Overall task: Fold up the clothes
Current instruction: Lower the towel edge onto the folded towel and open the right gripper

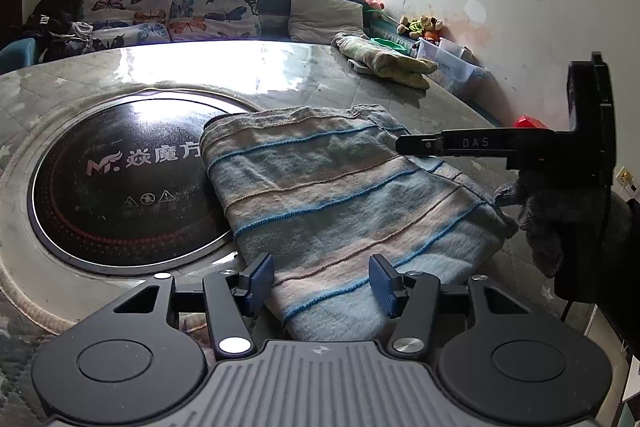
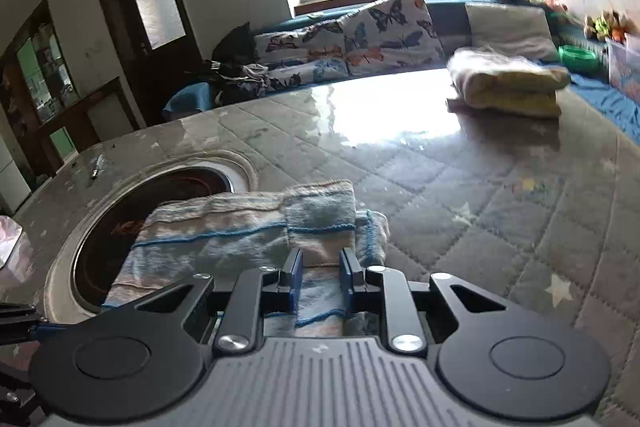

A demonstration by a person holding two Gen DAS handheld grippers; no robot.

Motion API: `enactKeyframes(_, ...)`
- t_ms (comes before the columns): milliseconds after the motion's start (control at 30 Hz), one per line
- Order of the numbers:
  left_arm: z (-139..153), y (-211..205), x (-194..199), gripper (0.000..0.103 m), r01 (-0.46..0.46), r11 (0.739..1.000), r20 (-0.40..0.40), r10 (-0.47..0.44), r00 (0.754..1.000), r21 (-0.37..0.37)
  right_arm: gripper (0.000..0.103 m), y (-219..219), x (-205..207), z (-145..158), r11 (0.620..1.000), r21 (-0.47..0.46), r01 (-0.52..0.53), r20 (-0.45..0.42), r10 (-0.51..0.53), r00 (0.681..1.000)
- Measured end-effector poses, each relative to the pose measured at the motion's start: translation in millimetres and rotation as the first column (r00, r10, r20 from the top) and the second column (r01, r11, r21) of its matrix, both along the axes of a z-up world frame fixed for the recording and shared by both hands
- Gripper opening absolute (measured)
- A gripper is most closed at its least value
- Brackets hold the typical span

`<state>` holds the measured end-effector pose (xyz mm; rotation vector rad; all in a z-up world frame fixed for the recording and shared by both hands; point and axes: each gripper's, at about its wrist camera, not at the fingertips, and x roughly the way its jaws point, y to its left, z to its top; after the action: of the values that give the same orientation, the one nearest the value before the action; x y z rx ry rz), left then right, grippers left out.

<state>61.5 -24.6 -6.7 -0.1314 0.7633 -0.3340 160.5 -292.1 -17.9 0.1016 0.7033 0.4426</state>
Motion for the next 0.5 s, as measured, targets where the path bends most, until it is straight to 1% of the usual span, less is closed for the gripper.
enactKeyframes(100, 0, 1, 0, 0.055, 0.003, 1.0, 0.001, -0.003, 1.0, 0.004, 0.018, -6, 4, -8, 1.0, 0.024, 0.007, -0.019, -0.007, 1.0)
enactKeyframes(200, 1, 2, 0, 0.055, 0.004, 1.0, -0.001, -0.004, 1.0, 0.003, 0.019, -9, 4, -2, 0.999, 0.043, 0.009, -0.027, -0.008, 1.0)
enactKeyframes(367, 0, -1, 0, 0.055, 0.011, 1.0, 0.005, -0.011, 1.0, 0.02, 0.02, -2, 17, 16, 1.0, 0.01, -0.028, -0.003, 0.028, 1.0)
enactKeyframes(500, 0, -3, 0, 0.055, 0.013, 1.0, 0.007, -0.013, 1.0, 0.027, 0.02, 14, 39, 19, 0.996, -0.044, -0.073, -0.016, 0.072, 0.997)
